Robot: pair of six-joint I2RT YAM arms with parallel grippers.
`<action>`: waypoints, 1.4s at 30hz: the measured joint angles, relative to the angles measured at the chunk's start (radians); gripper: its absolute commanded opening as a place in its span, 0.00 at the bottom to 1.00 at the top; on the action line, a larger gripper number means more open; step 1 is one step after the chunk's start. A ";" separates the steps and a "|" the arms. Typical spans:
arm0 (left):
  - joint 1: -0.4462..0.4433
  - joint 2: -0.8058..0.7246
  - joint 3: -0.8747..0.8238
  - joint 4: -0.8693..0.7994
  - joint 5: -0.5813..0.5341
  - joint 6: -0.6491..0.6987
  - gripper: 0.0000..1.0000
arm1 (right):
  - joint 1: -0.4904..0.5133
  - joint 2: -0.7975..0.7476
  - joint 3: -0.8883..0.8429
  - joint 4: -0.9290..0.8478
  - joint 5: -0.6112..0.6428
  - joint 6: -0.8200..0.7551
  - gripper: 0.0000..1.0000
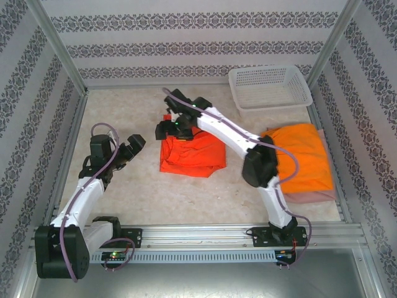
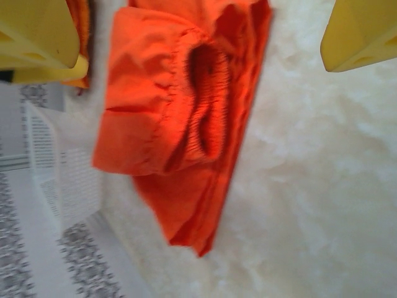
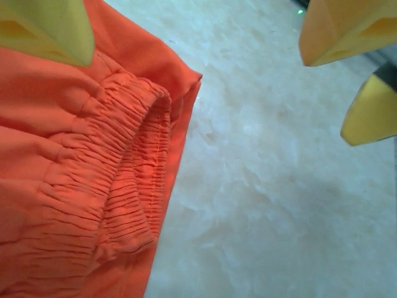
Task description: Fold and stack the shorts
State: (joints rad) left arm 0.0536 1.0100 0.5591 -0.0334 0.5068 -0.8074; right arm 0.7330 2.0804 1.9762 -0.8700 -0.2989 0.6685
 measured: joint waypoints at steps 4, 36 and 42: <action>-0.040 0.035 0.043 0.073 0.017 -0.059 1.00 | -0.145 -0.255 -0.301 0.164 -0.020 0.042 0.88; -0.439 0.746 0.100 0.759 -0.042 -0.274 1.00 | -0.383 0.007 -0.528 0.297 -0.113 -0.122 0.06; -0.439 0.613 0.093 0.582 -0.098 -0.209 1.00 | -0.349 -0.101 -0.572 0.253 0.005 -0.123 0.00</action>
State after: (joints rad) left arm -0.3851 1.6226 0.6518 0.5488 0.4091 -1.0168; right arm 0.3843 1.9797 1.4044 -0.6174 -0.2943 0.5457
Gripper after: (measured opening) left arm 0.999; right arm 0.053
